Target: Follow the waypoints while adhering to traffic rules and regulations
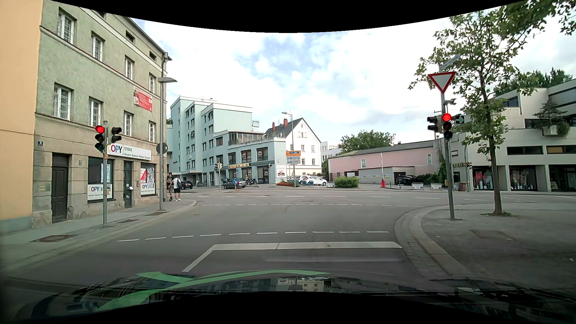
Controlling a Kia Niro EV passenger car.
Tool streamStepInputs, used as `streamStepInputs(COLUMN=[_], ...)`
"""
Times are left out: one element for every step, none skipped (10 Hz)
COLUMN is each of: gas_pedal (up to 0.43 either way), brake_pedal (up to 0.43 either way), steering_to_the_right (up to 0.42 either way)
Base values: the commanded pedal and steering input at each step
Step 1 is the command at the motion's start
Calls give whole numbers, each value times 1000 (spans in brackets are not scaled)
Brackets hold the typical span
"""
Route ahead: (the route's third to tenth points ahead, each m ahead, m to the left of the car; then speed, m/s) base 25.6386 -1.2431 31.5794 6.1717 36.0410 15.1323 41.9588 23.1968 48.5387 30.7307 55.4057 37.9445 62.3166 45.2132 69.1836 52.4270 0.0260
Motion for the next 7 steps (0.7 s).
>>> streamStepInputs(gas_pedal=[0, 0, 0, 0, 0, 0, 0], brake_pedal=[415, 457, 476, 494, 506, 512, 512], steering_to_the_right=[10, 10, 10, 10, 10, 10, 10])
